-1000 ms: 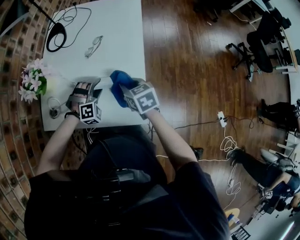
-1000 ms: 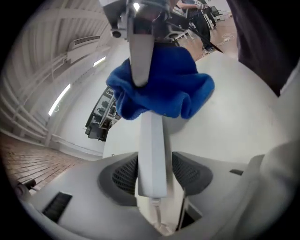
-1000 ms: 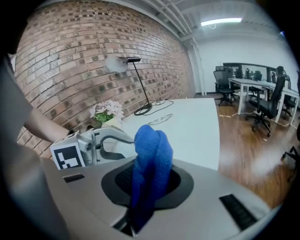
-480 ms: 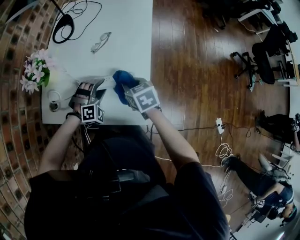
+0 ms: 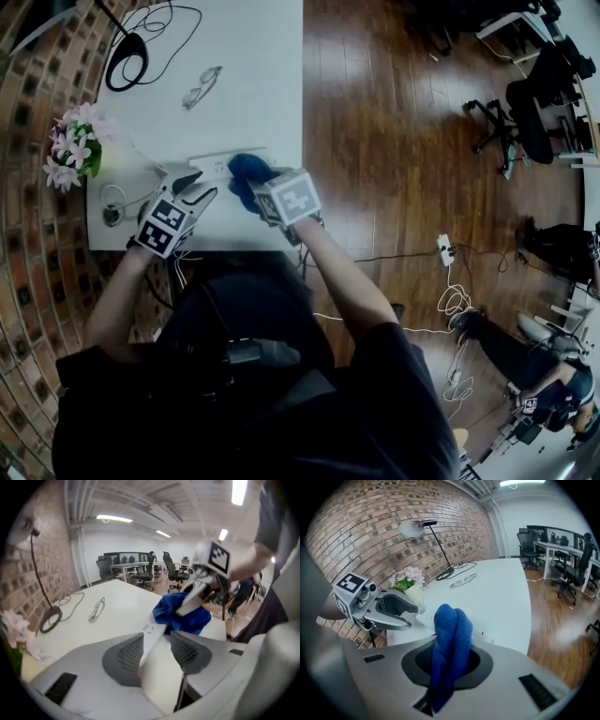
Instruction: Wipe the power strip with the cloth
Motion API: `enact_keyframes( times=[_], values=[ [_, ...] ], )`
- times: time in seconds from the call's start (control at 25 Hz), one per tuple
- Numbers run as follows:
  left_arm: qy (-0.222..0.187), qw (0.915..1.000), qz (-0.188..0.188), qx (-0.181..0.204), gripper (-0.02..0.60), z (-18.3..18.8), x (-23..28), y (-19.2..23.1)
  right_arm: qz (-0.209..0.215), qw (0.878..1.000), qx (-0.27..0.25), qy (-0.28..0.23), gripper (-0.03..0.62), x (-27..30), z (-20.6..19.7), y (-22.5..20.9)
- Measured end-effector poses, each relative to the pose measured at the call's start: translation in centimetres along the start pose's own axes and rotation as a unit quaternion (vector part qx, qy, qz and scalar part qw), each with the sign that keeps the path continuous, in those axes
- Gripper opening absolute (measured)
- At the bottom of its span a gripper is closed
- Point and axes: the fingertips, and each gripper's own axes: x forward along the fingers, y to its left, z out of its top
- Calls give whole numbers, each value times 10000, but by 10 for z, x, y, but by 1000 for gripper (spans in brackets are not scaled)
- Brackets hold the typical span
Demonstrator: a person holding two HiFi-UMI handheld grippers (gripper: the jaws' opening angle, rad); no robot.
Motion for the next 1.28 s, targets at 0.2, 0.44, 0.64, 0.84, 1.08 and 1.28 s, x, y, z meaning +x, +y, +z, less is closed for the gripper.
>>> enact_keyframes(
  times=[0.2,0.44,0.64,0.84,1.08,1.28],
  values=[
    [277,9990,270,-236,29,12,19,13,-61,9999,-39,-92,37,2,2,2],
    [358,9980,505,-119,0,2,28,17,-38,9994,27,-332,40,-12,6,8],
    [285,9968,720,178,6,6,33,20,148,9963,-70,-845,41,-39,38,24],
    [218,9965,796,137,6,9,37,30,206,9903,-115,-1370,46,-67,74,34],
    [67,9956,939,-17,3,17,37,43,97,9815,337,-1881,49,-87,101,25],
    [-140,9934,1056,-427,2,19,27,54,278,9811,679,-1792,58,-86,93,21]
  ],
)
